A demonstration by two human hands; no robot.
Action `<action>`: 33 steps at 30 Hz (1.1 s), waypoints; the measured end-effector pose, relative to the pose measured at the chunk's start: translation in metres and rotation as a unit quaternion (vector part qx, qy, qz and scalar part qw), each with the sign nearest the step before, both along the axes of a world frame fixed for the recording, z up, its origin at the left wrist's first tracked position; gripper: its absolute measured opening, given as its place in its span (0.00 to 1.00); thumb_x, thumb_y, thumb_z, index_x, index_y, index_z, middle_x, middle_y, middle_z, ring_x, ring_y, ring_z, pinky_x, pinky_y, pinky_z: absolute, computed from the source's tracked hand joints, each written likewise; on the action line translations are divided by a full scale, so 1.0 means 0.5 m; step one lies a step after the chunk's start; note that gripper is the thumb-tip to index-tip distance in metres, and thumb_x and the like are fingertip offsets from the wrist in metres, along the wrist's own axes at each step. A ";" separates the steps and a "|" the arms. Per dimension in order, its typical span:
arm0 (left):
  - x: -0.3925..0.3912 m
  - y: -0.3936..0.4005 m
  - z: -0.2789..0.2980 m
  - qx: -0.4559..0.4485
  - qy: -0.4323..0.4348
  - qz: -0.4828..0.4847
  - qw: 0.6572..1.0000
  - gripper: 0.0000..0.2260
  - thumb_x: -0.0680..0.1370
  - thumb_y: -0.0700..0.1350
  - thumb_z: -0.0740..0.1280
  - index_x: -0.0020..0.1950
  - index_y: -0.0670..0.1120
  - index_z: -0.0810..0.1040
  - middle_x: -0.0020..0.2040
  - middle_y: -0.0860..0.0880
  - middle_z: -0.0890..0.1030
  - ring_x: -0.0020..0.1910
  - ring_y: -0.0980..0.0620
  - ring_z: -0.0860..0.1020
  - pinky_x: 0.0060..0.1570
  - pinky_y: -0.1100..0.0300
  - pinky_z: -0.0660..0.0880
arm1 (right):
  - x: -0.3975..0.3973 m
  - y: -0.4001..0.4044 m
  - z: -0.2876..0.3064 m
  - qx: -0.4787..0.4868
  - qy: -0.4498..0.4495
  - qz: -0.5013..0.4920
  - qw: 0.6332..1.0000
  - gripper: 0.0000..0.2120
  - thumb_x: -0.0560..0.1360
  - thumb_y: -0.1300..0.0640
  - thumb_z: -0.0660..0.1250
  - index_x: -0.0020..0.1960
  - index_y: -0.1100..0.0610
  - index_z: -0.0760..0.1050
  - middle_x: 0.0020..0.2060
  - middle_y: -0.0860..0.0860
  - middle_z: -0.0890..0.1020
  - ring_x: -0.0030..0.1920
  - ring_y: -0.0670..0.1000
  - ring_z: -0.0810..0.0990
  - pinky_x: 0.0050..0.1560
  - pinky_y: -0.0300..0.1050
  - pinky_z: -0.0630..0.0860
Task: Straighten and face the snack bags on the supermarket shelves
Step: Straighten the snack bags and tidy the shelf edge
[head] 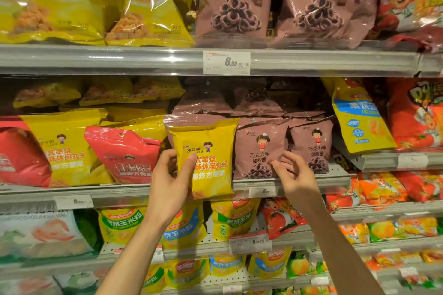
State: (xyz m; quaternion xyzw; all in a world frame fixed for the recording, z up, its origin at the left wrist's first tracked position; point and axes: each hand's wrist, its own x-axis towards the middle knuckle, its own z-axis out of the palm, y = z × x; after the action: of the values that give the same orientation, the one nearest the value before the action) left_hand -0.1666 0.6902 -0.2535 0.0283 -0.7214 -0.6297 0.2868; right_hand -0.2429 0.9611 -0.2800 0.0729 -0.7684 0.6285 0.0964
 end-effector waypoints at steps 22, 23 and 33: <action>0.164 -0.032 -0.069 0.078 -0.065 -0.002 0.995 0.05 0.76 0.54 0.71 0.50 0.55 0.80 0.46 0.50 0.87 0.43 0.44 0.86 0.40 0.32 0.81 | 0.156 -0.080 -0.084 -0.040 -0.102 0.057 0.992 0.06 0.82 0.55 0.67 0.55 0.49 0.82 0.45 0.47 0.88 0.44 0.47 0.86 0.43 0.37 0.81; 0.170 -0.051 -0.071 0.067 -0.062 -0.009 0.996 0.03 0.77 0.53 0.71 0.48 0.57 0.80 0.42 0.54 0.86 0.36 0.49 0.84 0.34 0.36 0.81 | 0.166 -0.095 -0.083 -0.044 -0.101 0.045 0.993 0.06 0.82 0.56 0.67 0.55 0.50 0.82 0.44 0.47 0.88 0.43 0.46 0.86 0.43 0.37 0.81; 0.257 -0.320 -0.063 0.117 -0.093 -0.078 0.986 0.10 0.75 0.55 0.72 0.51 0.51 0.81 0.42 0.46 0.85 0.31 0.53 0.78 0.24 0.52 0.79 | 0.303 -0.347 -0.060 -0.130 -0.103 -0.015 0.986 0.06 0.79 0.61 0.68 0.47 0.55 0.83 0.38 0.52 0.86 0.44 0.56 0.80 0.50 0.54 0.75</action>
State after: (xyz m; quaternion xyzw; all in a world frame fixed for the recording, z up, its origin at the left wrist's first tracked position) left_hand -0.0378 0.5300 -0.2848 0.0631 -0.6664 -0.7248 0.1632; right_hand -0.0915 0.7873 -0.3101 -0.0171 -0.6869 0.7257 0.0353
